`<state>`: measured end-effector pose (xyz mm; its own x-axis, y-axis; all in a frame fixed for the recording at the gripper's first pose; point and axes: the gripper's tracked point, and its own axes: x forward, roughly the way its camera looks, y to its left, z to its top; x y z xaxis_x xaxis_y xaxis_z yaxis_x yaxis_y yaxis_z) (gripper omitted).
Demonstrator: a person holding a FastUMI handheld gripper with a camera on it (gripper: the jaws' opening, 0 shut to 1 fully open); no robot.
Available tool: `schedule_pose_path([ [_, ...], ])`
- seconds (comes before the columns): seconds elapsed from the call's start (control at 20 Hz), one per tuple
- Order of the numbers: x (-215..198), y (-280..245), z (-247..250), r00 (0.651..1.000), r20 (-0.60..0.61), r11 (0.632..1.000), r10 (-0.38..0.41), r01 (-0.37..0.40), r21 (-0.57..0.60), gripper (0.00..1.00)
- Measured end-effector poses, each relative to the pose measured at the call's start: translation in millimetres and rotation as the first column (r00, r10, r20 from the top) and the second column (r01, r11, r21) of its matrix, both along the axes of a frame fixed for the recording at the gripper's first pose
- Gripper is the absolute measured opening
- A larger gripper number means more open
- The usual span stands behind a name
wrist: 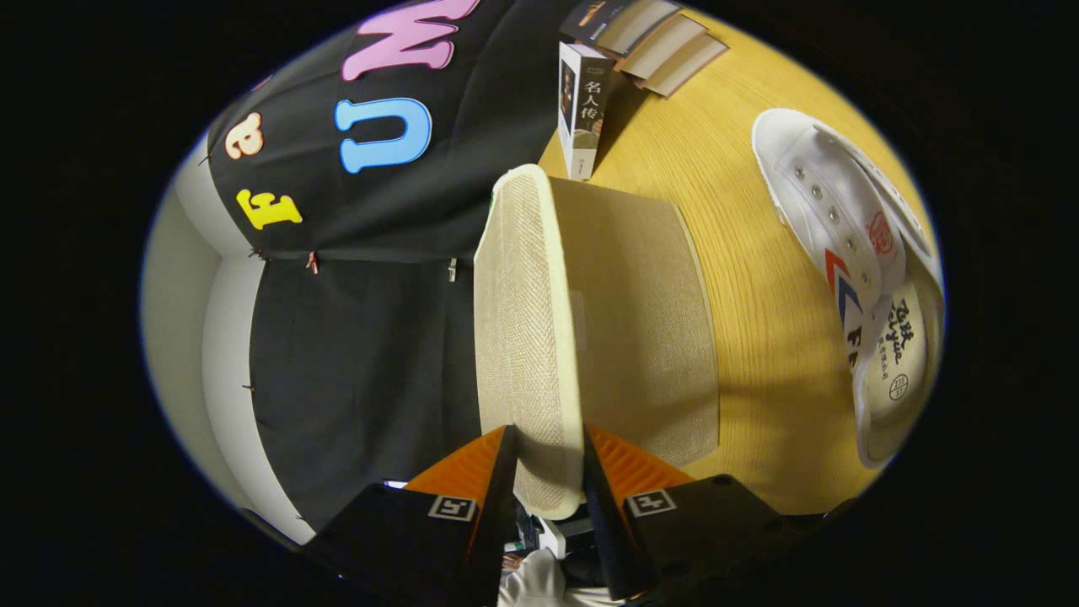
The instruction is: Open the storage box then place both shoes into the box .Put the left shoe in first, then the right shoe, with the right side of both shoes facing outward in a uniform manner.
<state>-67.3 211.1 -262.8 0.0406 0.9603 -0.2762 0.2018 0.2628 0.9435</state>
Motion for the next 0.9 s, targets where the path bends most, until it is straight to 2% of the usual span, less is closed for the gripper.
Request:
schedule_pose_path([
  [0.05,4.7,-4.0,1.4,1.0,-0.009,1.0,-0.006,0.006,-0.004,0.33],
  [0.25,3.8,0.4,12.0,0.998,0.069,1.0,-0.005,0.007,-0.029,0.07],
  [0.4,8.3,2.9,35.1,0.998,0.063,1.0,-0.03,0.03,-0.002,0.05],
  [0.65,13.5,25.2,99.6,0.988,0.155,1.0,-0.018,0.018,0.004,0.05],
  [0.9,1.3,93.9,177.2,0.939,0.341,0.999,0.04,-0.038,-0.013,0.05],
])
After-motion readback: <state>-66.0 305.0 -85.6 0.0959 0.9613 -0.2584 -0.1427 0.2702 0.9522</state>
